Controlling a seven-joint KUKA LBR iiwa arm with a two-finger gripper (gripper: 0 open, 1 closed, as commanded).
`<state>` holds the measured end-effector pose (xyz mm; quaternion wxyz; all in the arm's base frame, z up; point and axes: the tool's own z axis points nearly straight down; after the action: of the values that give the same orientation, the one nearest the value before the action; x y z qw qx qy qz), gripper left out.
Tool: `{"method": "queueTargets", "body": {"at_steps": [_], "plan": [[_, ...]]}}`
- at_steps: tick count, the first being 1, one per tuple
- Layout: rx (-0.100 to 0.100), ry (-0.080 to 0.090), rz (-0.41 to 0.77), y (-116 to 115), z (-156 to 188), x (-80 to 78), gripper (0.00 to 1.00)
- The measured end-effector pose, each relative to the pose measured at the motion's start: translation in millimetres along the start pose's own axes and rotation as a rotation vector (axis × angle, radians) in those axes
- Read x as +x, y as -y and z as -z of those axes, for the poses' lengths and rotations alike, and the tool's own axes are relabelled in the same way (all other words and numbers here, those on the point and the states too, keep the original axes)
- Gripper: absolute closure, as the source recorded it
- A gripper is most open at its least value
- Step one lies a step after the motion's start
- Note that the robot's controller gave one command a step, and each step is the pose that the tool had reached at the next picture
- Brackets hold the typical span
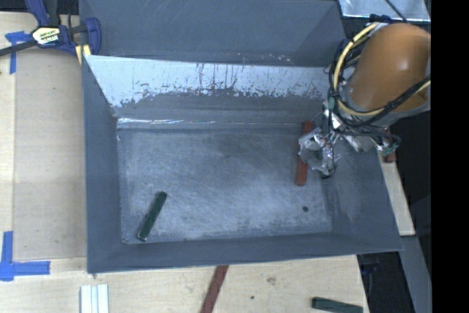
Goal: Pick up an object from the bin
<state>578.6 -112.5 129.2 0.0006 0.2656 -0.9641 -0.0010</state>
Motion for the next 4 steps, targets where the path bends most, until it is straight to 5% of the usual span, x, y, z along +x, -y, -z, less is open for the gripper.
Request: {"method": "queueTargets", "body": {"at_steps": [1, 2, 3, 4], "plan": [[0.004, 0.005, -0.181, 42.4, 8.3, -28.9, 0.0], [0.004, 0.005, -0.181, 42.6, 8.5, -28.9, 0.0], [0.009, 0.008, -0.006, 26.0, -37.0, -39.3, 0.0], [0.003, 0.008, 0.249, 42.3, -57.8, -30.5, 1.0]]}}
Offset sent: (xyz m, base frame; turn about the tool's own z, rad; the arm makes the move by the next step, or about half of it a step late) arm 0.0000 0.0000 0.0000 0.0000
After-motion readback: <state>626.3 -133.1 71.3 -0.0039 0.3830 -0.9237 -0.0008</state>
